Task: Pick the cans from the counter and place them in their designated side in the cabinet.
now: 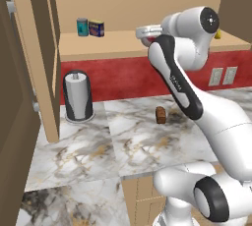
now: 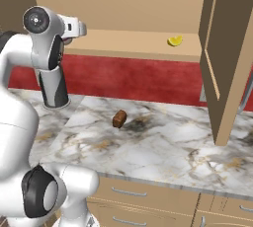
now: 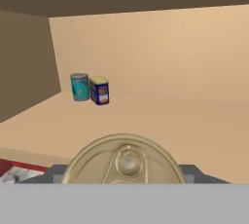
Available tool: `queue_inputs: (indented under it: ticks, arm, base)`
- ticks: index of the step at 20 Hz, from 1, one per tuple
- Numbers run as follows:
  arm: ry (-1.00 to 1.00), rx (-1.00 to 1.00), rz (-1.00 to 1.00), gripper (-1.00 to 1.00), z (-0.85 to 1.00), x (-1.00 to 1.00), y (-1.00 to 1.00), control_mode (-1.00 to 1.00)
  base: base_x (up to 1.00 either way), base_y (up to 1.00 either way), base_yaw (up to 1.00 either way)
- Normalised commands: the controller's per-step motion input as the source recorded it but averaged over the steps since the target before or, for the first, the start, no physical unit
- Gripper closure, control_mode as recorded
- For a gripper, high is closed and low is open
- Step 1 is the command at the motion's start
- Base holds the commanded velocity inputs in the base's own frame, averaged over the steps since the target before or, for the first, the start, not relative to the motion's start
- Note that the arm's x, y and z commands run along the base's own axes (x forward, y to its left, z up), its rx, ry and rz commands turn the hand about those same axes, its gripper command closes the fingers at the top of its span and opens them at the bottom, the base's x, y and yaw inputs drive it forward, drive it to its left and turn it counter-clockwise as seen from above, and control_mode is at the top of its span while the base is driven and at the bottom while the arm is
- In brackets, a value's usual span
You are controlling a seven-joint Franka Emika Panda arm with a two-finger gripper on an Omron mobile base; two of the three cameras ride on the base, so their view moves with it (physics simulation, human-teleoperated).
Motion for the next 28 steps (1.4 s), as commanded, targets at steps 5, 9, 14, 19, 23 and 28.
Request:
queue_inputs:
  ticks: [5, 9, 14, 19, 23, 28]
  arm:
    - [0.00, 0.00, 0.00, 1.00, 0.00, 0.37, 0.14, -1.00]
    - [0.00, 0.00, 0.00, 1.00, 0.00, 0.39, 0.15, -1.00]
    - [0.00, 0.00, 0.00, 1.00, 0.00, 0.38, 0.14, -1.00]
    - [0.01, 0.00, 0.01, 1.00, -0.02, 0.32, 0.10, -1.00]
    - [0.03, 0.00, 0.01, 1.00, -0.05, 0.29, 0.11, -1.00]
    - [0.03, 0.00, 0.01, 1.00, -0.07, 0.32, 0.12, -1.00]
  base:
    - [0.00, 0.00, 0.00]
    - [0.00, 0.00, 0.00]
    - [0.00, 0.00, 0.00]
    - [0.00, 0.00, 0.00]
    - [0.00, 0.00, 0.00]
    - [0.00, 0.00, 0.00]
